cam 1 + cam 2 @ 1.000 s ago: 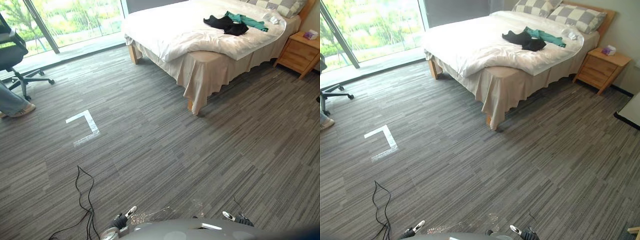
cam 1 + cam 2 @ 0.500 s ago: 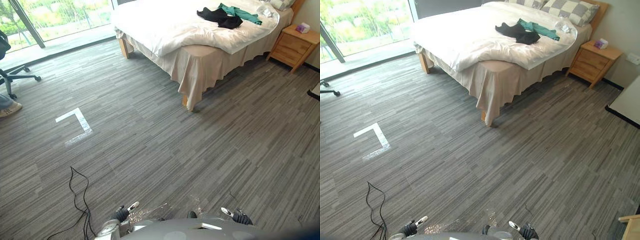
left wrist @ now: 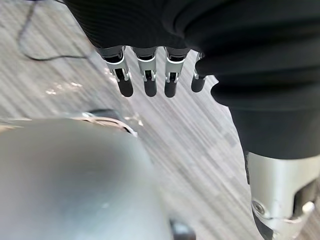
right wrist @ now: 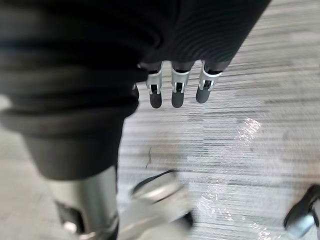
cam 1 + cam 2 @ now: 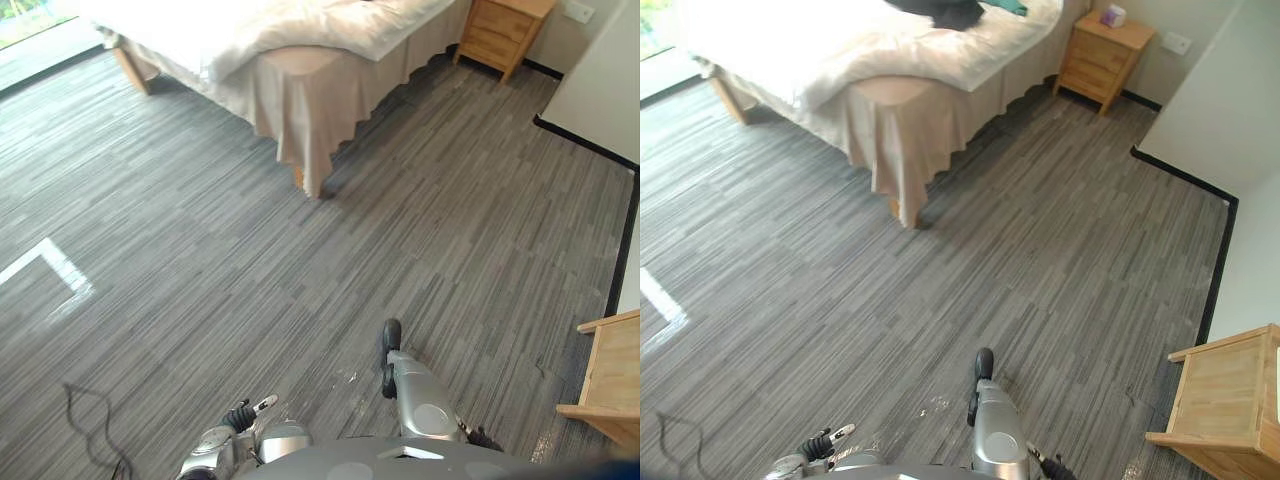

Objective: Tidy the bed and pick cloth on bed and put in laundry

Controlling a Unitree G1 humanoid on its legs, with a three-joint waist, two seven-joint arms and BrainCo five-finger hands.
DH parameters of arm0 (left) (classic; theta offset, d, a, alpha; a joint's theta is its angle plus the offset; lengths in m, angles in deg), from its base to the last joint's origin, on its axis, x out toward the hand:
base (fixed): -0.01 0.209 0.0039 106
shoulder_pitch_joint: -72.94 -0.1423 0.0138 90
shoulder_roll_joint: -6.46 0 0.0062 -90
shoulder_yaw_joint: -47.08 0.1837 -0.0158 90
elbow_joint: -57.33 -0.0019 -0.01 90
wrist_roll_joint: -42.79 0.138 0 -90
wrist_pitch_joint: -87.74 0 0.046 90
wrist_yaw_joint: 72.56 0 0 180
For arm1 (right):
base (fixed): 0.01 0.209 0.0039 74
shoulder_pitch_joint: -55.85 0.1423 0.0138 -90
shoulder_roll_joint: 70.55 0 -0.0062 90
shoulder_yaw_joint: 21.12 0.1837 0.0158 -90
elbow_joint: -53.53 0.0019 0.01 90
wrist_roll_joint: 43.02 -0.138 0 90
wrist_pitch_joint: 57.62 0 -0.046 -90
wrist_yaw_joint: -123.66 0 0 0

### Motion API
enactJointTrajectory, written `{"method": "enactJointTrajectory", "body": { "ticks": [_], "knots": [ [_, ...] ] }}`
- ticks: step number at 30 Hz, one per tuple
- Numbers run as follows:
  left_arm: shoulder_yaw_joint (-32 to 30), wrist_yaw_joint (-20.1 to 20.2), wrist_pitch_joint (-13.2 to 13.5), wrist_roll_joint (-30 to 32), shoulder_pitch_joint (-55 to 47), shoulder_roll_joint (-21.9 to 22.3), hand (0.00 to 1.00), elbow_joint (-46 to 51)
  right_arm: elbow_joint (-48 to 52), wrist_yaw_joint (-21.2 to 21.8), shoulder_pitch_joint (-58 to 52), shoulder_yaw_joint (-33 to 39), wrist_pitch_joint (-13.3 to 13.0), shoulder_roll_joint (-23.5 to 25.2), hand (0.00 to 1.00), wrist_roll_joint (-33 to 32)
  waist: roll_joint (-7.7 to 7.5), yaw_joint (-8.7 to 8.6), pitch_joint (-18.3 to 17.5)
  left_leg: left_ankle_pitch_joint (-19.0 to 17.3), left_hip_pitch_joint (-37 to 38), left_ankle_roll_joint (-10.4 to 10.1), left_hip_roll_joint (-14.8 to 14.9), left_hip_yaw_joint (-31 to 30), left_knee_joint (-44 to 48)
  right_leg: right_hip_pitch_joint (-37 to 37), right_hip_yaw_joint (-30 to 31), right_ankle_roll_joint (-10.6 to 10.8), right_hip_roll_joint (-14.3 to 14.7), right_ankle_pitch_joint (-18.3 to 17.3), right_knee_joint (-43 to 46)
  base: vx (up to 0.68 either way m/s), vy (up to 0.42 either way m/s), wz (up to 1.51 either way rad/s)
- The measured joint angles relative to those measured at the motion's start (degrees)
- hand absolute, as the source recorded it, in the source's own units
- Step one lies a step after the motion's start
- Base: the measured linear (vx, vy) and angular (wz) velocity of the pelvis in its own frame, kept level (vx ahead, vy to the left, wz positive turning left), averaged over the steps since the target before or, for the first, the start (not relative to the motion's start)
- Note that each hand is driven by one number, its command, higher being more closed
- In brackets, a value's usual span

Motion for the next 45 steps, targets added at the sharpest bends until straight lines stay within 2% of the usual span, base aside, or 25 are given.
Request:
{"method": "enactJointTrajectory", "body": {
  "ticks": [1, 3, 4, 6, 7, 8, 10, 11, 12, 15, 17, 21, 23, 24, 25, 26, 27, 30, 34, 36, 37, 38, 39, 43, 45],
  "knots": [
    [-0.1, 0.1, 0.1, 0.5, -0.2, 0.7, 0.00, -0.5, -0.1, -0.2, -0.2, 0.1, 0.0, -0.5, 0.00, 0.1, 1.49, -0.10, -1.1, 0.5, 0.1, 0.4, 1.3, 0.5, 1.0, -1.8, -1.1, -1.3, 0.4, -0.8, 4.1, 0.51, -0.465, -0.51],
    [-0.4, 0.1, 0.9, 0.9, 0.2, 1.8, 0.00, -0.7, -0.3, -0.2, 1.1, 0.7, -0.1, -0.9, 0.00, 0.6, 2.52, -0.45, -2.3, 7.0, -1.5, 2.4, 4.4, -0.5, 7.7, -4.5, -1.3, -6.8, 2.7, -6.5, 12.1, 0.50, -0.506, -0.49],
    [-0.4, 0.1, 1.0, 0.9, 0.3, 1.7, 0.00, -0.7, -0.3, -0.1, 1.2, 1.0, -0.1, -1.1, 0.00, 0.9, 2.86, -0.53, -2.7, 9.4, -2.5, 2.0, 5.3, -1.3, 9.7, -4.5, -1.4, -7.1, 3.6, -7.8, 12.6, 0.52, -0.470, -0.42],
    [-1.1, 0.1, 2.4, -0.5, 0.0, 2.6, 0.00, -0.4, -0.9, 0.2, 2.4, 0.6, -0.7, -2.9, 0.00, 4.2, 3.99, -0.10, -2.8, 21.0, -11.2, 0.7, 9.5, -7.5, 29.0, 0.1, -0.8, -9.2, 9.4, -10.5, 7.9, 0.53, -0.359, -0.56],
    [-2.2, 0.0, 3.2, -0.5, 0.0, 3.2, 0.00, 0.5, -1.2, 0.3, 3.0, 0.1, -0.9, -3.7, 0.00, 4.7, 4.50, 0.10, -2.8, 20.4, -14.9, 0.1, 8.7, -10.8, 36.6, 2.2, -0.2, -9.1, 11.1, -10.5, 4.8, 0.60, -0.239, -0.74],
    [-3.4, 0.1, 3.9, -0.6, 0.1, 3.7, 0.00, 2.3, -1.7, 0.5, 4.7, -0.7, -1.2, -4.3, 0.00, 5.8, 4.55, 0.48, -2.7, 15.9, -21.7, -0.2, 5.0, -15.3, 49.2, 7.5, 1.2, -9.1, 13.4, -10.3, -1.9, 0.47, -0.120, -0.75],
    [-4.5, 0.3, 4.7, -0.4, 0.0, 3.3, 0.00, 3.6, -1.7, 2.0, 6.5, -2.3, -1.9, -4.0, 0.00, 7.4, 2.62, 1.04, -1.7, 8.8, -28.4, 0.5, -1.8, -15.7, 56.6, 15.8, 3.8, -8.5, 14.8, -9.6, -7.9, 0.38, -0.086, -0.60],
    [-4.5, 0.4, 5.2, -0.5, -0.2, 3.2, 0.00, 4.4, -2.3, 3.2, 6.9, -2.8, -2.2, -4.3, 0.00, 8.7, 2.33, 1.98, -1.5, 6.3, -31.4, 1.5, -4.7, -14.3, 54.1, 19.5, 3.9, -7.5, 15.0, -9.0, -9.0, 0.43, -0.121, -0.62],
    [-4.5, 0.8, 5.8, -0.4, -0.9, 3.5, 0.00, 5.2, -2.4, 4.2, 7.9, -2.8, -2.3, -4.7, 0.00, 9.8, 2.56, 3.69, -1.5, 4.9, -33.3, 2.9, -6.0, -11.4, 47.2, 22.5, 4.9, -9.0, 15.5, -10.0, -9.2, 0.43, -0.120, -0.74],
    [-5.3, 0.9, 6.3, -0.5, -1.6, 4.0, 0.00, 5.5, -0.9, 5.6, 9.2, -2.9, -2.4, -4.8, 0.00, 12.2, 2.55, 5.33, -1.4, 6.0, -35.9, 5.4, -7.0, -2.6, 24.8, 26.2, 6.9, -10.9, 15.2, -12.0, -9.9, 0.40, -0.056, -0.57],
    [-5.6, 0.9, 6.2, -0.5, -2.2, 4.2, 0.00, 5.4, 0.0, 6.8, 9.5, -4.1, -2.6, -5.0, 0.00, 13.1, 2.59, 4.60, -1.4, 13.2, -36.3, 6.0, -8.1, 7.3, 3.9, 30.7, 5.8, -9.9, 14.8, -12.8, -14.3, 0.47, 0.048, 0.20],
    [-5.5, 0.7, 6.0, -3.5, -1.8, 4.4, 0.00, 5.3, 0.4, 7.0, 9.4, -5.9, -3.9, -5.7, 0.00, 13.0, 3.06, 4.67, -1.6, 15.4, -39.2, 8.3, -7.9, 19.1, 1.9, 36.9, 0.0, -5.5, 13.7, -16.0, -17.0, 0.58, 0.141, 0.56],
    [-5.1, -0.5, 5.6, -4.6, -2.2, 5.2, 0.00, 5.1, 0.5, 6.9, 9.3, -6.0, -4.6, -6.1, 0.00, 12.8, 3.93, 4.60, -2.8, 16.6, -38.5, 13.1, -10.3, 21.2, 0.6, 37.4, -3.9, 0.6, 11.7, -19.9, -10.5, 0.66, 0.181, 0.82],
    [-5.0, -1.0, 5.1, -4.7, -2.6, 5.0, 0.00, 4.2, 0.2, 7.0, 9.7, -6.0, -4.6, -5.8, 0.00, 12.8, 3.76, 4.66, -3.5, 20.6, -36.6, 18.6, -12.1, 21.0, 0.1, 35.0, -5.9, 4.5, 8.8, -22.4, 0.2, 0.68, 0.213, 0.91],
    [-4.7, -1.3, 4.6, -4.5, -2.6, 4.5, 0.00, 3.8, 0.1, 6.9, 9.9, -5.9, -4.6, -5.6, 0.00, 13.0, 3.47, 4.53, -4.1, 20.2, -35.5, 21.5, -13.7, 20.2, -0.6, 32.9, -6.1, 5.0, 6.9, -22.7, 8.2, 0.79, 0.267, 1.12],
    [-3.9, -1.2, 4.1, -3.6, -2.4, 3.3, 0.00, 3.4, 0.1, 6.9, 10.1, -5.6, -4.7, -4.8, 0.00, 12.9, 2.13, 4.06, -4.8, 18.9, -33.4, 22.9, -17.4, 16.2, -1.4, 26.5, -4.3, 5.0, 2.6, -19.8, 24.6, 0.64, 0.200, 1.55],
    [-3.3, -1.2, 3.9, -2.3, -2.0, 2.6, 0.00, 3.3, 0.2, 7.0, 10.5, -4.7, -5.1, -3.8, 0.00, 12.8, 1.19, 3.53, -4.8, 17.0, -30.9, 22.8, -19.9, 11.8, -1.3, 22.7, -3.1, 4.9, 0.0, -19.7, 34.6, 0.75, 0.161, 1.73],
    [0.0, -1.4, 3.8, -1.4, -1.7, 1.9, 0.00, 3.1, 0.7, 6.9, 11.2, -3.9, -5.8, -3.6, 0.00, 10.9, 1.73, 2.24, -4.4, 13.9, -21.3, 21.0, -21.4, 0.1, -1.7, 16.7, -1.1, 3.3, -1.5, -22.8, 38.7, 0.63, -0.003, 2.08],
    [1.2, -1.2, 3.5, -1.5, -0.9, 2.0, 0.00, 2.9, 3.5, 5.9, 10.4, -3.9, -6.8, -2.1, 0.00, 6.1, 2.43, 1.40, -5.6, 11.0, -15.1, 18.1, -19.2, -14.0, -3.8, 6.7, 8.2, 3.6, 1.0, -22.6, 23.2, 0.59, -0.215, 2.09],
    [-1.8, -1.2, 3.3, -1.5, -1.9, 2.2, 0.00, 3.1, 4.3, 5.1, 10.1, -4.0, -6.8, -0.5, 0.00, 5.0, 0.86, 1.76, -6.5, 8.2, -12.8, 15.6, -18.3, -19.7, -2.8, 3.0, 13.3, 2.5, 1.5, -16.4, 10.0, 0.54, -0.322, 1.32],
    [-2.7, -1.2, 3.3, -1.5, -2.3, 2.3, 0.00, 3.2, 4.3, 5.0, 9.9, -4.2, -6.8, -0.3, 0.00, 5.0, 0.45, 1.70, -6.8, 7.3, -12.5, 14.4, -18.1, -19.9, -2.2, 2.7, 13.9, 1.9, 1.7, -13.8, 6.9, 0.56, -0.372, 1.07],
    [-4.6, -1.1, 3.3, -1.5, -3.1, 2.3, 0.00, 3.8, 4.3, 4.9, 9.1, -4.9, -6.8, 0.7, 0.00, 5.0, -1.16, 1.74, -7.7, 5.1, -12.1, 12.1, -18.1, -19.6, -0.4, 3.0, 14.9, 0.6, 2.2, -6.5, 1.9, 0.56, -0.380, 0.94],
    [-6.4, -1.2, 3.1, -1.5, -3.3, 3.8, 0.00, 3.6, 4.2, 5.0, 8.9, -4.9, -6.8, 0.0, 0.00, 4.8, 0.21, 1.88, -7.9, 2.9, -11.1, 10.3, -16.3, -19.5, 1.0, 3.7, 13.5, 0.1, 3.2, -4.4, 3.5, 0.54, -0.350, 0.80],
    [-9.1, -1.0, 3.6, -1.6, -3.7, 7.5, 0.00, 5.5, 4.3, 5.2, 9.6, -5.3, -6.6, -1.3, 0.00, 2.1, 3.14, 3.20, -9.1, 4.6, -10.7, 5.6, -11.1, -17.6, 2.2, 7.2, 9.1, -2.5, 6.0, -8.2, 2.4, 0.38, -0.286, 0.40],
    [-9.2, -0.5, 4.0, -1.6, -3.6, 8.1, 0.00, 6.0, 4.2, 5.3, 9.7, -5.4, -6.3, -0.9, 0.00, 1.7, 2.67, 3.49, -9.0, 6.8, -10.8, 4.7, -10.5, -16.8, 3.7, 9.4, 8.1, -2.8, 6.3, -8.7, 0.9, 0.32, -0.289, 0.36]
  ]
}}
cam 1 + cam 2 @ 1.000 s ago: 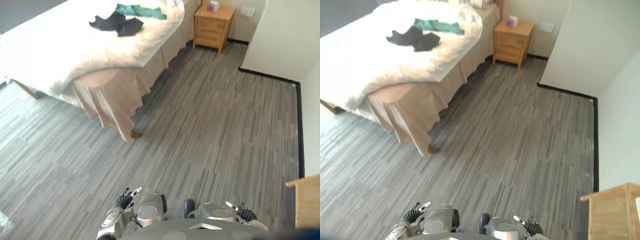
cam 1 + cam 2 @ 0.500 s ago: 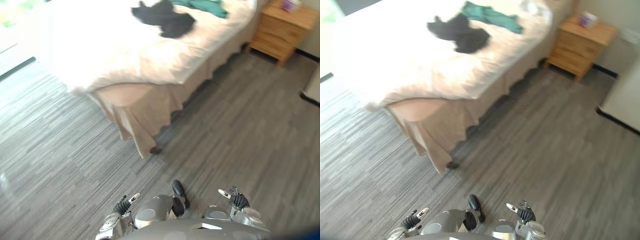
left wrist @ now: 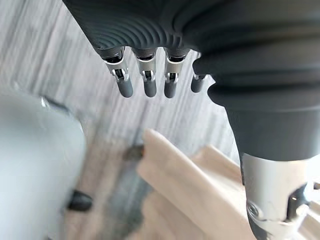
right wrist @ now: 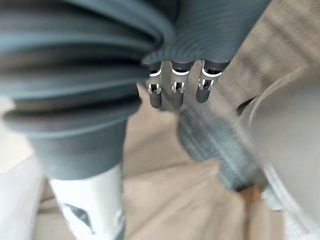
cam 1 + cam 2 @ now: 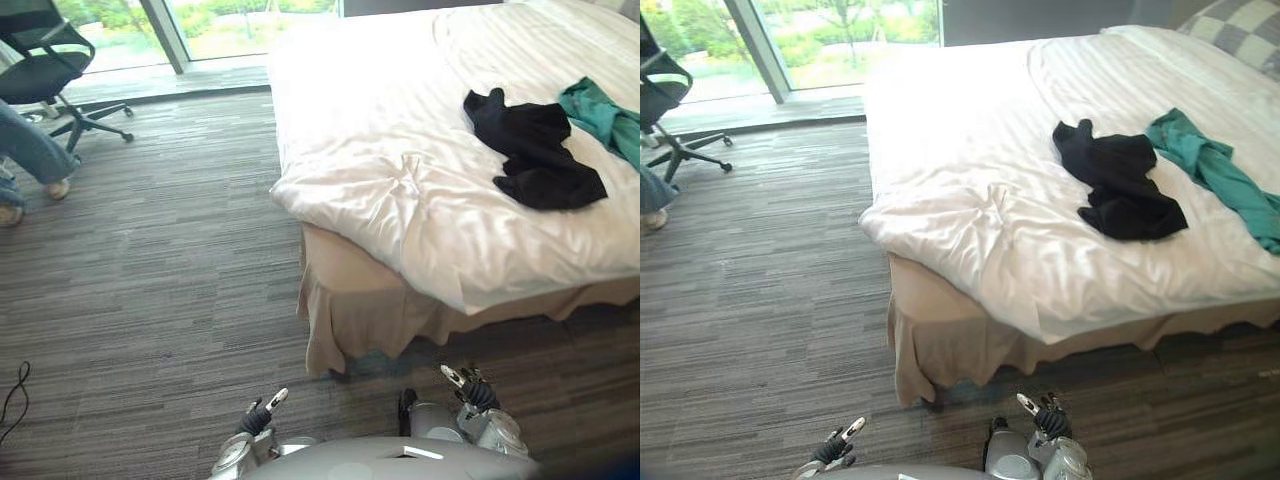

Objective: Tidy the bed and pick cloth on bed and put in laundry

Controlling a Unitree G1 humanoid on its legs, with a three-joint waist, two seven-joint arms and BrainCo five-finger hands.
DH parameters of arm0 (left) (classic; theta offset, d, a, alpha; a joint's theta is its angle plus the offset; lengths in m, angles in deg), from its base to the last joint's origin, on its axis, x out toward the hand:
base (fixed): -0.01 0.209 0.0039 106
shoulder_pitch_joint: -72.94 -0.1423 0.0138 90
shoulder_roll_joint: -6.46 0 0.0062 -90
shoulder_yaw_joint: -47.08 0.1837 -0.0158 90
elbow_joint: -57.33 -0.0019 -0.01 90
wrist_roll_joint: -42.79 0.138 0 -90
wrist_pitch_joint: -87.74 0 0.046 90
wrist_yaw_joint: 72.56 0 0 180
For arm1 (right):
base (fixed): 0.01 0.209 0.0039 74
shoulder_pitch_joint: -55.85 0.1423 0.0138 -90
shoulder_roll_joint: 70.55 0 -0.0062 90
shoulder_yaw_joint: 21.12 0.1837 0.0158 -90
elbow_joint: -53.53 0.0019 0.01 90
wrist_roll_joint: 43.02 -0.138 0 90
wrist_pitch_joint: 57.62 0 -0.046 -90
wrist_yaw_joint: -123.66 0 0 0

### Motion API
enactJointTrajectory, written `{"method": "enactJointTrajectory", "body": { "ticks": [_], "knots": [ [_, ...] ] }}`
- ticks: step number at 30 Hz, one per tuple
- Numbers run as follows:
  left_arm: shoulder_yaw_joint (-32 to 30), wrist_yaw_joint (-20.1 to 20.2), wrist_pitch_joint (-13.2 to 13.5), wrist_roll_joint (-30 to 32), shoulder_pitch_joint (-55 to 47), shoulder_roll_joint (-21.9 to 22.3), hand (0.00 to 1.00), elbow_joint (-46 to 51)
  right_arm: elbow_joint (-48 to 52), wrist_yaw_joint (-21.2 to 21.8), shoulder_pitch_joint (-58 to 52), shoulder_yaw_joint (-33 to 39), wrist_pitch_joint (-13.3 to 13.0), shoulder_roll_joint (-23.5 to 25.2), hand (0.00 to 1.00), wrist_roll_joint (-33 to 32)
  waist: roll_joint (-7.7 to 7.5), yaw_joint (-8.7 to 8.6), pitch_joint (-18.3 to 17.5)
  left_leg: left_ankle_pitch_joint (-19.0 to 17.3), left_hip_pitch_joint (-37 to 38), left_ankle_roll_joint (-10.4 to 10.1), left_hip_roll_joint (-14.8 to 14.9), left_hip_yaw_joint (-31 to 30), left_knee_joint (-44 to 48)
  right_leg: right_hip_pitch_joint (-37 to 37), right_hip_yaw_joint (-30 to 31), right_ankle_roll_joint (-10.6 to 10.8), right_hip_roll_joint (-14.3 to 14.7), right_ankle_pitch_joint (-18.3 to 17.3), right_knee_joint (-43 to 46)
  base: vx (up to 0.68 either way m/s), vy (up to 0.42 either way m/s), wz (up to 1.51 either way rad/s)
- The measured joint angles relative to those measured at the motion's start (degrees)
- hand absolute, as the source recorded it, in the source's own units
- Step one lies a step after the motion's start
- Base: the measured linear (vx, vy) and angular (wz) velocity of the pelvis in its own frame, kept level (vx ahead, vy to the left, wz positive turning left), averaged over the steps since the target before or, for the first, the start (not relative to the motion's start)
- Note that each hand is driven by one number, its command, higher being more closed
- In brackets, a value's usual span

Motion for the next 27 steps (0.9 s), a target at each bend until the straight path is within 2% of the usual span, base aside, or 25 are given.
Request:
{"method": "enactJointTrajectory", "body": {
  "ticks": [1, 3, 4, 6, 7, 8, 10, 11, 13, 14, 16, 19, 20, 21, 24, 26, 27],
  "knots": [
    [0.0, 0.4, 0.8, 0.1, 0.4, 0.0, 0.00, 0.0, -0.2, 0.0, -0.1, 0.0, 1.0, 0.3, 0.00, 0.1, -0.82, 0.80, 0.1, 1.7, -1.2, -0.3, 0.4, 1.8, 3.8, 2.7, -0.1, -0.1, 0.0, 0.0, -2.8, 0.23, -0.220, 0.14],
    [0.1, 0.4, 1.0, 0.2, 0.5, 0.0, 0.00, 0.0, -1.0, -0.1, -0.2, 0.1, 1.4, 0.3, 0.00, 0.2, -1.54, 0.93, 0.2, 2.3, -2.7, -0.8, 0.7, 2.7, 7.9, 4.8, -0.7, -0.7, -0.1, 0.1, -5.0, 0.18, -0.166, 0.21],
    [0.3, 0.4, 1.3, 0.4, 0.7, -0.4, 0.00, 0.0, -2.1, -0.3, -0.4, 0.4, 1.9, 0.1, 0.00, 0.5, -1.60, 0.87, 0.1, 0.7, -3.5, -0.6, 1.7, 5.2, 10.3, 7.2, -1.5, -1.2, -0.3, 0.3, -7.3, 0.11, -0.091, 0.31],
    [0.4, 0.5, 1.6, 2.4, 0.7, -0.6, 0.00, 0.0, -3.9, -0.6, -0.5, 0.6, 2.5, -0.3, 0.00, 1.3, -1.80, 0.71, 0.0, -2.2, -3.6, -0.4, 3.3, 9.0, 5.9, 9.2, -2.3, -1.3, -0.8, 0.5, -8.9, 0.05, -0.037, 0.23],
    [0.4, 0.5, 1.7, 2.4, 0.7, -0.6, 0.00, 0.0, -4.2, -0.8, -0.6, 0.6, 2.7, -0.3, 0.00, 1.3, -1.80, 0.69, 0.0, -1.9, -3.7, -0.5, 3.5, 9.5, 3.3, 9.3, -2.3, -1.0, -0.9, 0.6, -9.1, 0.02, 0.006, 0.16],
    [1.8, 0.4, 1.7, 2.6, 0.9, -0.7, 0.00, -0.2, -4.5, -1.1, -0.6, 0.8, 3.0, -0.8, 0.00, 1.2, -1.01, -0.33, -0.2, 4.2, -5.2, -1.1, 4.7, 9.6, -2.1, 9.4, -2.8, -0.1, -0.1, 1.2, -10.1, 0.02, 0.069, 0.04],
    [3.2, 0.2, 1.3, 3.3, 1.3, -1.0, 0.00, -0.7, -4.7, -1.5, -0.7, 0.9, 3.6, -1.3, 0.00, 1.2, -0.66, -0.41, -1.1, 3.6, -5.3, -1.8, 5.0, 9.7, -3.4, 9.6, -2.5, 0.5, 0.3, 2.5, -12.3, 0.02, 0.108, 0.04],
    [5.0, -0.3, 0.4, 4.5, 2.0, -2.2, 0.00, -1.0, -4.8, -1.5, -0.7, 1.3, 4.2, -0.8, 0.00, 1.2, -1.64, -0.57, -1.5, 3.3, -5.4, -1.4, 4.7, 9.8, -5.2, 9.7, -2.5, 0.8, 0.3, 4.2, -14.8, -0.01, 0.111, 0.06],
    [5.8, -1.7, -0.5, 4.5, 3.1, -2.8, 0.00, -1.8, -5.5, -1.4, -0.7, 1.7, 4.4, -0.3, 0.00, 1.1, -2.24, -0.39, -1.2, 2.9, -5.4, -1.2, 4.5, 10.0, -6.3, 10.4, -2.6, 0.9, 0.5, 6.1, -17.7, -0.03, 0.082, 0.00],
    [6.4, -2.7, -0.8, 4.4, 3.3, -3.4, 0.00, -1.8, -5.8, -1.3, -0.8, 1.8, 4.6, 0.0, 0.00, 1.1, -3.20, -0.44, -1.1, 2.9, -5.3, -1.2, 4.0, 10.1, -6.3, 11.3, -2.6, 1.1, 0.5, 7.0, -19.3, -0.03, 0.042, -0.05],
    [7.1, -4.9, -1.5, 0.1, 3.2, -4.1, 0.00, -1.9, -5.6, -0.9, -1.3, 2.0, 4.5, -0.1, 0.00, 1.1, -3.34, -0.48, -1.2, 2.9, -4.7, -1.2, 3.7, 10.5, -6.4, 11.9, -2.5, 1.1, 0.2, 7.4, -19.9, -0.03, 0.032, -0.10],
    [5.6, -8.7, -1.7, -9.9, 2.8, -3.7, 0.00, -3.0, -5.5, -0.3, -1.4, 4.0, 4.5, -0.4, 0.00, 1.2, -1.79, -0.67, -1.1, 3.1, -4.4, -0.9, 3.4, 10.8, -7.4, 11.7, -3.0, 1.2, -0.3, 7.5, -20.0, -0.03, 0.018, -0.02],
    [3.1, -9.9, -1.2, -13.7, 2.7, -3.6, 0.00, -3.1, -5.6, -0.1, -1.5, 4.5, 4.5, -0.9, 0.00, 1.4, -1.42, -0.63, -1.3, 3.2, -4.4, -1.0, 3.4, 10.6, -7.7, 11.6, -3.2, 1.2, -0.2, 7.5, -20.2, -0.03, -0.022, 0.09],
    [-0.3, -11.1, 0.4, -18.2, 2.4, -3.6, 0.00, -3.1, -5.6, -0.1, -1.7, 5.2, 4.4, -1.3, 0.00, 2.5, -0.93, -0.70, -1.5, 3.5, -4.4, -1.1, 3.4, 9.9, -8.3, 11.6, -3.8, 1.2, -0.2, 7.5, -20.2, -0.03, -0.028, 0.15],
    [-7.6, -12.9, 4.1, -26.4, 2.3, -4.4, 0.00, -3.0, -5.8, 0.1, -2.0, 5.6, 4.5, -2.5, 0.00, 4.0, -0.19, -0.75, -1.1, 4.2, -4.5, -1.5, 3.6, 9.2, -9.5, 11.6, -5.0, 1.1, -0.1, 7.3, -20.2, 0.00, -0.031, 0.23],
    [-16.4, -14.3, 8.5, -35.2, 2.5, -5.7, 0.00, -2.8, -5.8, 0.1, -2.0, 5.8, 4.5, -3.0, 0.00, 4.6, 0.35, -0.73, -1.0, 4.8, -4.6, -1.8, 3.8, 8.2, -10.4, 11.6, -6.0, 1.1, 0.1, 6.9, -20.2, 0.01, -0.031, 0.21],
    [-18.2, -14.7, 9.5, -36.8, 2.6, -6.3, 0.00, -2.8, -5.8, 0.1, -2.0, 5.8, 4.5, -3.1, 0.00, 4.6, 0.41, -0.76, -1.0, 4.9, -4.5, -1.9, 3.9, 8.1, -10.5, 11.6, -6.1, 1.1, 0.2, 6.9, -20.2, 0.03, -0.032, 0.13]
  ]
}}
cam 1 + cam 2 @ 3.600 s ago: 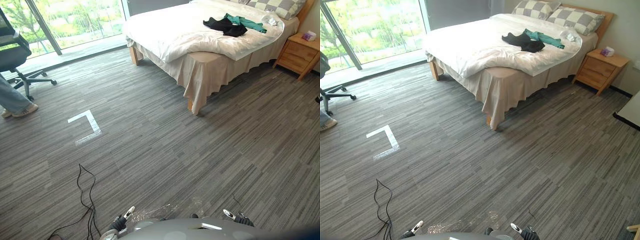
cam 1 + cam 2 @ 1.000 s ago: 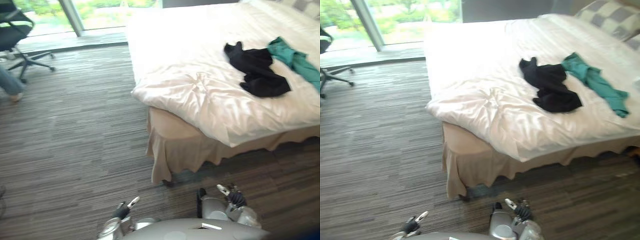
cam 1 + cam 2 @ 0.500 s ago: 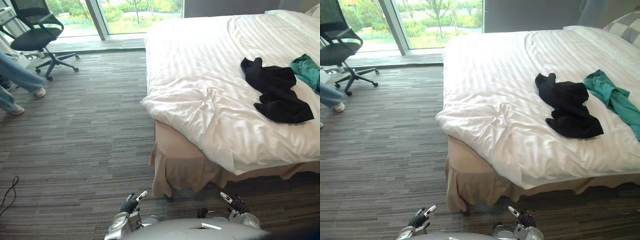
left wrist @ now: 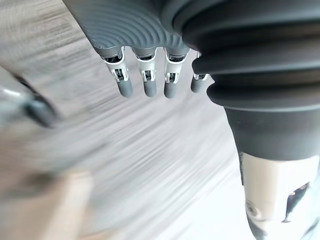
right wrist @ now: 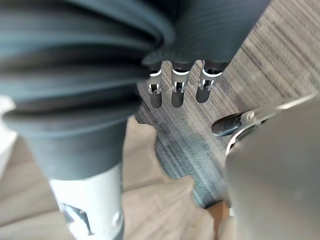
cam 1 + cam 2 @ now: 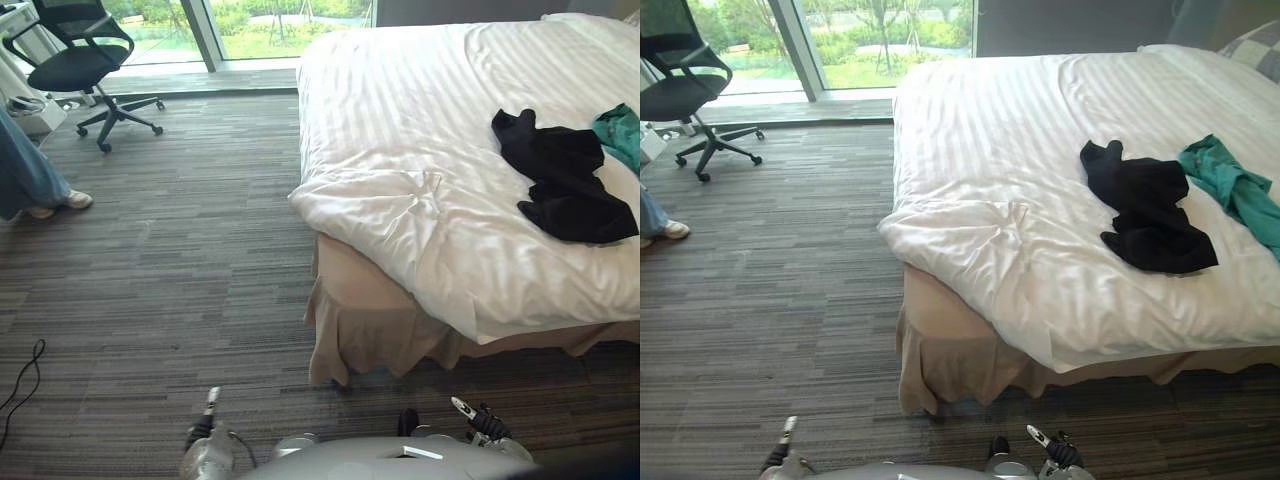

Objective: Tidy the bed and pick cloth on bed and put in laundry

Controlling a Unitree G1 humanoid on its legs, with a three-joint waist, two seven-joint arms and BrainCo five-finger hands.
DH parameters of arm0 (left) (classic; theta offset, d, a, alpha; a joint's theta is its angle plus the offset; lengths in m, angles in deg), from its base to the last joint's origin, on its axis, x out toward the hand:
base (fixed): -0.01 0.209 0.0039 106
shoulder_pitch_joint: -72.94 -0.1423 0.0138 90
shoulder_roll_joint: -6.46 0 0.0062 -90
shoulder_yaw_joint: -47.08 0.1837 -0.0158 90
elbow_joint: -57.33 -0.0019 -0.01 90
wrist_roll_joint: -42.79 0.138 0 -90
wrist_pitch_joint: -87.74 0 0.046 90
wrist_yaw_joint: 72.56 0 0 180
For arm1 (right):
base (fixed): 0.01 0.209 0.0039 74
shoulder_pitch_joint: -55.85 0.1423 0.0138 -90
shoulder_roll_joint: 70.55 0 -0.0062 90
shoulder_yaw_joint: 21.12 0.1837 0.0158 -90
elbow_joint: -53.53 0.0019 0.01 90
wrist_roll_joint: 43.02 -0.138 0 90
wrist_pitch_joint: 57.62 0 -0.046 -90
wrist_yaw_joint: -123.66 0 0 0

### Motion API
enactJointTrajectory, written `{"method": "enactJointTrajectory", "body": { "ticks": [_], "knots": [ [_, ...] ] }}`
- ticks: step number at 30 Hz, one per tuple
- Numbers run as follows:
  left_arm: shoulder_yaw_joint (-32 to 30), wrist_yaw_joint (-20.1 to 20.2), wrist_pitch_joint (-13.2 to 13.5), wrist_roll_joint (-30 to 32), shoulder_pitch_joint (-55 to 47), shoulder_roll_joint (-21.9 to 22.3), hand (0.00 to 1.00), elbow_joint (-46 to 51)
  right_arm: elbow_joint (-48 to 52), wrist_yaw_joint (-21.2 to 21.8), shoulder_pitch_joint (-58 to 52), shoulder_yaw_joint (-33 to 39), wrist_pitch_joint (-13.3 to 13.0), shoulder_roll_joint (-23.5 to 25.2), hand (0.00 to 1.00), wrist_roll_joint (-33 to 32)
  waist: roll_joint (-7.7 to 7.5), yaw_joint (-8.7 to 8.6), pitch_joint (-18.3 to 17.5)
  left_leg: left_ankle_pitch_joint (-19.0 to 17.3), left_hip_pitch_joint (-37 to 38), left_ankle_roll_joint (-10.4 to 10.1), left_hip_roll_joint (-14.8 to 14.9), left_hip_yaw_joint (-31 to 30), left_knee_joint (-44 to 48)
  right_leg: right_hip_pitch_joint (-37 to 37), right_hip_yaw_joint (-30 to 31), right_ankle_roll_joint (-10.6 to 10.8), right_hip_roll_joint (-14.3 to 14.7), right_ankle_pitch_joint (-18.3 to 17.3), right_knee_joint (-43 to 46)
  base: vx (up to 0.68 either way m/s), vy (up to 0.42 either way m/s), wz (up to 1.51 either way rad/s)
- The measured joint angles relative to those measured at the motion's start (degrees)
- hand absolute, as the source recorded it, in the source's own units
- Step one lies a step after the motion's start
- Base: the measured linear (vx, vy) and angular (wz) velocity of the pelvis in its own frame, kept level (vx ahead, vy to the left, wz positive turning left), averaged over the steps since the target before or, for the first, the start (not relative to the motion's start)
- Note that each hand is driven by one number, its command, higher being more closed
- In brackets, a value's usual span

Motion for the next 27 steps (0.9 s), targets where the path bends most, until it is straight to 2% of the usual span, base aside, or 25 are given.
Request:
{"method": "enactJointTrajectory", "body": {
  "ticks": [2, 3, 4, 7, 8, 9, 10, 12, 14, 15, 17, 18, 19, 20, 22, 23, 24, 26, 27],
  "knots": [
    [-7.8, -0.2, 3.8, -6.3, 0.4, -3.4, 0.00, 0.9, -0.4, 0.0, 0.2, -0.3, 0.1, 0.0, 0.00, -0.1, -0.16, 0.28, -0.1, 0.3, 0.1, -0.2, 0.6, 0.0, -0.3, 0.0, -0.1, -0.1, 0.5, -0.1, 0.0, 0.02, -0.012, 0.01],
    [-9.5, -0.2, 4.9, -7.4, 0.5, -4.3, 0.00, 1.8, -0.4, 0.0, 0.2, -0.6, 0.1, 0.0, 0.00, -0.1, -0.22, 0.30, -0.2, 0.3, 0.1, -0.3, 0.6, 0.0, -0.4, 0.0, -0.2, -0.1, 0.6, -0.2, 0.0, 0.04, -0.021, 0.05],
    [-12.9, -0.3, 7.4, -9.5, 1.0, -6.9, 0.00, 4.3, -0.4, -0.1, 0.1, -0.9, 0.1, 0.0, 0.00, -0.2, -0.34, 0.40, -0.4, 0.4, 0.1, -0.4, 0.9, -0.1, -0.7, 0.0, -0.3, -0.1, 0.8, -0.3, 0.0, 0.04, -0.016, 0.05],
    [-16.7, -2.0, 11.8, -9.6, 3.0, -11.6, 0.00, 8.5, -0.3, -0.4, 0.0, -2.2, 0.1, -0.2, 0.00, -0.4, -0.33, 0.53, -0.5, 0.5, 0.1, -0.6, 1.0, -0.1, -0.7, 0.0, -0.7, -0.1, 0.9, -0.4, 0.0, 0.03, 0.003, 0.04],
    [-17.9, -4.0, 13.8, -6.9, 4.6, -14.4, 0.00, 11.7, -0.3, -0.5, -0.2, -3.1, 0.1, -0.2, 0.00, -1.3, -0.27, 0.55, -0.8, 0.5, 0.1, -0.6, 1.0, 0.0, -0.8, 0.0, -0.9, -0.1, 0.9, -0.4, 0.0, 0.00, 0.000, 0.00],
    [-18.1, -5.4, 14.7, -3.7, 5.6, -16.3, 0.00, 13.2, -0.1, -0.6, -0.6, -3.5, 0.1, -0.2, 0.00, -1.5, -0.24, 0.61, -1.1, 0.5, 0.1, -0.6, 1.0, 0.1, -0.8, 0.0, -0.9, -0.1, 0.9, -0.4, 0.0, 0.00, 0.000, 0.00],
    [-18.0, -6.2, 15.2, -1.5, 6.1, -17.5, 0.00, 14.2, 0.2, -0.6, -0.9, -4.1, 0.1, -0.2, 0.00, -1.8, -0.30, 0.60, -1.4, 0.5, 0.1, -0.6, 1.0, 0.2, -0.8, 0.0, -0.9, -0.1, 0.9, -0.4, 0.0, 0.00, 0.000, 0.00],
    [-17.6, -8.9, 16.2, 8.6, 8.7, -21.7, 0.00, 20.1, 2.3, -0.6, -2.8, -5.5, 0.0, 0.0, 0.00, -2.4, -0.64, 0.58, -2.1, 0.5, 0.2, -0.6, 1.0, 0.5, -0.7, 0.1, -0.8, -0.1, 0.9, -0.3, 0.0, -0.01, 0.011, -0.02],
    [-16.3, -9.7, 16.2, 16.2, 10.4, -24.6, 0.00, 23.6, 3.2, -0.6, -3.7, -6.3, 0.0, 0.0, 0.00, -2.5, -0.82, 0.56, -2.3, 0.5, 0.3, -0.6, 1.0, 1.0, -0.7, 0.0, -0.6, -0.1, 0.9, -0.3, 0.0, -0.04, 0.014, -0.11],
    [-14.0, -9.5, 15.7, 23.3, 12.0, -27.5, 0.00, 26.4, 4.4, -0.6, -4.9, -6.7, -0.1, 0.0, 0.00, -2.8, -0.73, 0.59, -2.7, 0.5, 0.4, -0.6, 1.0, 1.9, -0.7, -0.2, 0.1, 0.0, 0.9, -0.1, 0.0, -0.04, 0.012, -0.15],
    [-9.4, -7.9, 14.7, 29.7, 14.3, -30.6, 0.00, 28.9, 4.9, -0.6, -6.0, -6.6, -0.1, 0.0, 0.00, -4.0, -0.25, 0.38, -3.3, 0.5, 0.4, -0.7, 1.0, 2.2, -0.7, -0.3, 0.3, 0.1, 0.9, 0.0, 0.0, -0.04, 0.008, -0.14],
    [-6.0, -6.5, 13.4, 33.1, 16.3, -31.7, 0.00, 30.9, 5.6, -0.6, -6.9, -6.4, -0.3, 0.0, 0.00, -4.6, -0.02, 0.22, -3.6, 0.4, 0.4, -0.8, 1.1, 3.2, -0.7, -0.7, 1.0, 0.0, 1.0, 0.1, 0.0, -0.04, 0.007, -0.22],
    [-4.2, -6.1, 12.8, 34.3, 17.4, -32.0, 0.00, 32.0, 6.1, -0.5, -7.3, -6.3, -0.4, -0.1, 0.00, -4.7, 0.18, 0.39, -3.8, 0.4, 0.4, -0.8, 1.1, 3.7, -0.7, -0.9, 1.5, -0.2, 1.1, 0.3, 0.0, -0.04, 0.006, -0.34],
    [-0.7, -4.6, 12.2, 38.6, 20.1, -32.3, 0.00, 33.1, 6.2, -0.5, -7.5, -5.8, -0.5, -0.1, 0.00, -5.2, 0.52, 0.37, -4.0, 0.4, 0.4, -0.8, 1.2, 4.5, -0.7, -1.4, 2.3, -0.2, 1.3, 0.6, 0.0, -0.05, -0.004, -0.39],
    [7.5, -3.1, 9.1, 44.9, 23.8, -33.7, 0.00, 34.5, 6.3, -0.5, -7.5, -5.1, -0.6, 0.1, 0.00, -5.3, 0.84, -0.11, -4.0, 0.5, 0.4, -1.0, 1.3, 5.8, -0.7, -2.1, 3.5, -0.6, 1.6, 0.9, 0.0, -0.04, -0.011, -0.35],
    [13.3, -0.9, 6.7, 48.7, 26.1, -34.4, 0.00, 35.6, 6.4, -0.4, -7.5, -4.5, -0.6, 0.1, 0.00, -5.3, 1.03, -1.19, -3.9, 0.5, 0.4, -1.0, 1.3, 6.4, -0.7, -2.5, 4.3, -0.7, 1.7, 1.1, 0.0, -0.02, -0.010, -0.23],
    [15.9, 0.1, 5.5, 50.2, 27.1, -34.4, 0.00, 36.1, 6.4, -0.4, -7.5, -4.2, -0.6, 0.2, 0.00, -5.3, 1.05, -1.69, -3.9, 0.5, 0.4, -1.0, 1.3, 6.5, -0.7, -2.6, 4.7, -0.7, 1.7, 1.2, 0.0, -0.04, -0.015, -0.24],
    [23.5, 3.4, 1.5, 54.6, 30.8, -34.1, 0.00, 36.4, 6.5, -0.4, -7.5, -2.8, -0.7, 0.5, 0.00, -5.8, 1.81, -4.28, -3.7, 0.4, 0.4, -1.1, 1.2, 8.2, -0.8, -3.6, 6.3, -1.1, 2.0, 1.6, 0.2, -0.02, -0.004, -0.44],
    [26.6, 5.0, -0.3, 56.3, 33.3, -33.6, 0.00, 35.9, 6.4, -0.3, -7.8, -1.9, -0.7, 0.6, 0.00, -5.8, 2.22, -5.01, -3.2, 0.4, 0.4, -1.1, 1.2, 9.4, -0.8, -4.3, 7.3, -1.2, 2.2, 2.0, 0.3, -0.01, -0.001, -0.57]
  ]
}}
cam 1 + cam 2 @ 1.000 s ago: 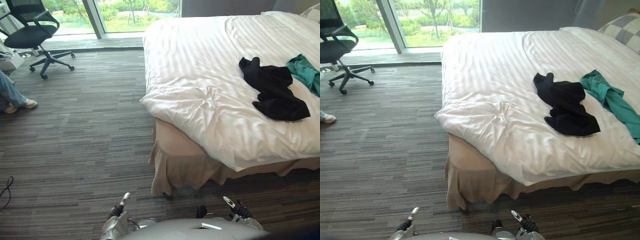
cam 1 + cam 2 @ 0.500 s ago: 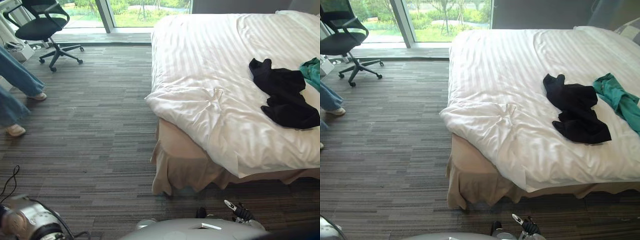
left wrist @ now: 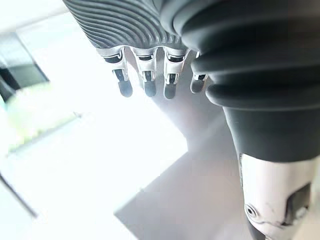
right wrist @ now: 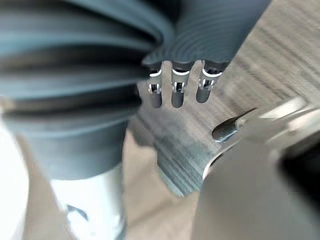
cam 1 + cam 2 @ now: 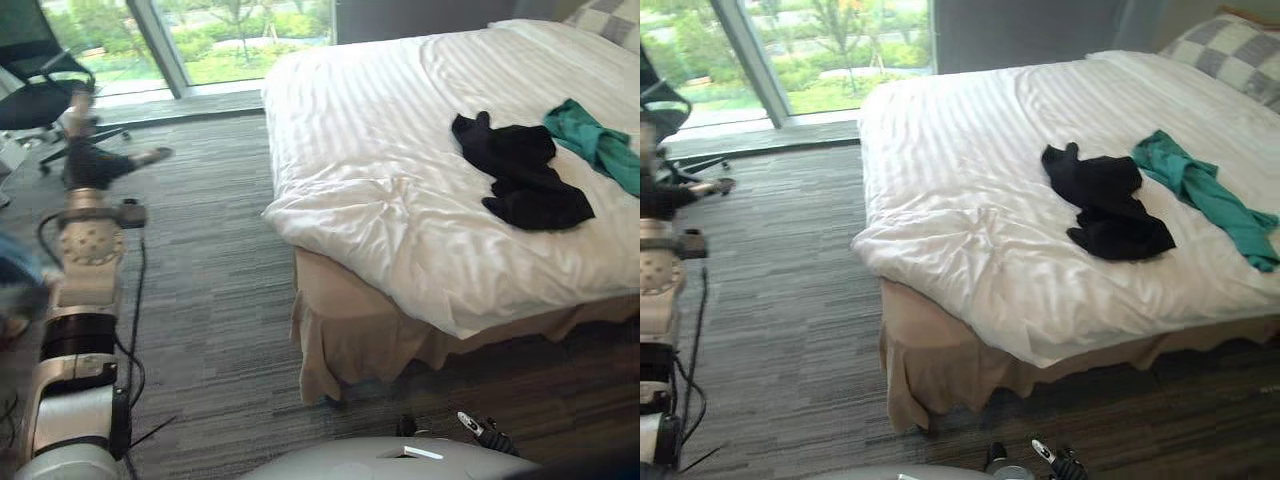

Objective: Tidy the bed and pick cloth on bed and put in laundry

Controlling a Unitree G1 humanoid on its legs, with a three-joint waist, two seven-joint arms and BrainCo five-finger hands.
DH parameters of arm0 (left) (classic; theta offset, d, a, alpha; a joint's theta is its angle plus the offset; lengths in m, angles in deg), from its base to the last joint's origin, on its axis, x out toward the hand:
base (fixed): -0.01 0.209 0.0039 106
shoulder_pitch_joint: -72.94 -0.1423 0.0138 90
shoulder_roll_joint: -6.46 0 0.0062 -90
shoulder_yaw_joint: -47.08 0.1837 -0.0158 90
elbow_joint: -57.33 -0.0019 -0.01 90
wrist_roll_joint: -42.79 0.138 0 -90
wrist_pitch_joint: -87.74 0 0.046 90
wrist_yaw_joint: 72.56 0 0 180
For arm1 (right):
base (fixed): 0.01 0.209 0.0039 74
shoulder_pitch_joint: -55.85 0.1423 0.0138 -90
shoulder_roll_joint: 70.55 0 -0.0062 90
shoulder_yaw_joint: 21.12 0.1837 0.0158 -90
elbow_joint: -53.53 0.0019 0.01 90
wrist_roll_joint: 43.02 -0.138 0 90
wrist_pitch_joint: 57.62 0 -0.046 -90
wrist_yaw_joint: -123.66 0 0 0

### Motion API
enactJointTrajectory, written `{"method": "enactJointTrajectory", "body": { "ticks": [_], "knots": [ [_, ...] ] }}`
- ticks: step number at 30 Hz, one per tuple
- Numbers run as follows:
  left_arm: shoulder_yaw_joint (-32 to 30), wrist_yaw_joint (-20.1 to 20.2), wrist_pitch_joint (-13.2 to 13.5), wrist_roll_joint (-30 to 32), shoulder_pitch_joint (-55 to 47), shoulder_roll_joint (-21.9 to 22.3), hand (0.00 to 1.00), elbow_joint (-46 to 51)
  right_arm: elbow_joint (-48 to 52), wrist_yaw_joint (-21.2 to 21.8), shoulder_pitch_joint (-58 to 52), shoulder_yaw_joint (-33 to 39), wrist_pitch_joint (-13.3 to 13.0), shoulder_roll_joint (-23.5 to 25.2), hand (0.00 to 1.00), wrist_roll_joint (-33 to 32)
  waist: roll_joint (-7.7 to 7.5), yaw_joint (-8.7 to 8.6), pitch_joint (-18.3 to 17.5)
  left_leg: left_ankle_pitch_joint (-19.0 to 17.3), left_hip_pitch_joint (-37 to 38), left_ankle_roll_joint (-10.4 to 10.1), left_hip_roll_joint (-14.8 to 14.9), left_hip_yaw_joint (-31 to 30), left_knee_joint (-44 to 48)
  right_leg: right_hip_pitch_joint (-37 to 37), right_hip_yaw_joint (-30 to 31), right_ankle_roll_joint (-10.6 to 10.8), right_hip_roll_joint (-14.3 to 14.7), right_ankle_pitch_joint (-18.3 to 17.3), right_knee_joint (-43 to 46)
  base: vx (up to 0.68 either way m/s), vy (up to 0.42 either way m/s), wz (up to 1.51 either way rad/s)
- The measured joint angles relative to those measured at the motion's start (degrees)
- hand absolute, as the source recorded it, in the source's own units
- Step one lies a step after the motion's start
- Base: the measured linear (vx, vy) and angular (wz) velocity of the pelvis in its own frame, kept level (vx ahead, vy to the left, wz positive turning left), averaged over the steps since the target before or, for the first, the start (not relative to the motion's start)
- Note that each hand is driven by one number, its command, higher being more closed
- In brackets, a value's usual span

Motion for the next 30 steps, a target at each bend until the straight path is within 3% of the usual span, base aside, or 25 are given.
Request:
{"method": "enactJointTrajectory", "body": {
  "ticks": [6, 11, 14, 18, 25, 26, 30],
  "knots": [
    [10.7, 2.4, -7.7, 5.9, 9.7, 2.3, 0.00, -7.6, -0.1, 1.2, -2.3, 1.3, 0.1, -0.2, 0.00, 1.2, 1.13, -4.04, 1.4, 1.1, 0.9, -1.2, -0.3, 3.8, 0.2, -0.6, 3.0, -0.2, 0.6, 0.3, 0.0, -0.01, -0.017, -0.29],
    [14.4, 2.4, -13.5, 9.5, 15.1, 2.6, 0.00, -13.8, 0.6, 3.4, -2.2, 0.7, 0.1, -0.6, 0.00, 1.2, 1.44, -5.65, 4.3, 2.9, 0.1, -1.2, -0.4, 5.8, 0.3, -2.2, 4.3, -1.3, 0.9, 1.0, 0.1, -0.07, -0.056, -0.16],
    [16.5, 2.4, -18.1, 10.3, 19.0, 4.3, 0.00, -16.9, 3.2, 4.8, -1.2, -0.3, 0.0, -2.2, 0.00, 1.1, 2.02, -6.45, 8.2, 3.3, -4.0, -0.4, -0.6, 7.6, 1.8, -7.7, 6.3, -2.0, 0.6, 0.0, 3.0, -0.16, -0.061, -0.21],
    [18.9, 2.6, -22.1, 11.9, 26.4, 4.4, 0.00, -20.4, 7.7, 6.6, 3.4, -1.4, -0.7, -4.8, 0.00, -1.0, 0.64, -8.84, 16.5, 2.3, -9.5, 1.8, -1.1, 10.2, 3.6, -15.5, 8.5, -1.3, 0.2, 0.7, 7.2, -0.18, -0.031, -0.20],
    [19.1, 3.6, -26.7, 14.0, 30.5, 8.9, 0.00, -20.7, 17.7, 7.6, 3.2, -6.4, -1.8, -6.2, 0.00, -5.3, -1.05, -9.23, 22.0, -1.5, -15.0, 2.5, 0.3, 16.2, 9.9, -22.1, 11.8, -0.5, -0.2, 2.1, 10.8, -0.03, 0.013, -0.27],
    [19.1, 3.6, -27.4, 14.6, 32.2, 9.1, 1.00, -20.7, 20.2, 8.2, 3.2, -7.6, -2.0, -6.1, 0.00, -5.8, -1.53, -9.14, 22.4, -2.2, -16.1, 2.5, 0.9, 17.1, 11.6, -23.0, 11.9, -0.4, -0.3, 2.1, 11.4, 0.01, 0.026, -0.04],
    [18.8, 3.7, -30.0, 21.4, 35.3, 10.4, 1.00, -20.3, 25.9, 10.1, 3.7, -9.3, -3.7, -6.1, 0.00, -6.9, -2.75, -8.27, 23.1, -4.4, -20.0, 2.9, 2.6, 19.6, 16.4, -26.1, 12.3, 0.0, -0.7, 2.1, 12.3, -0.01, 0.009, 0.02]
  ]
}}
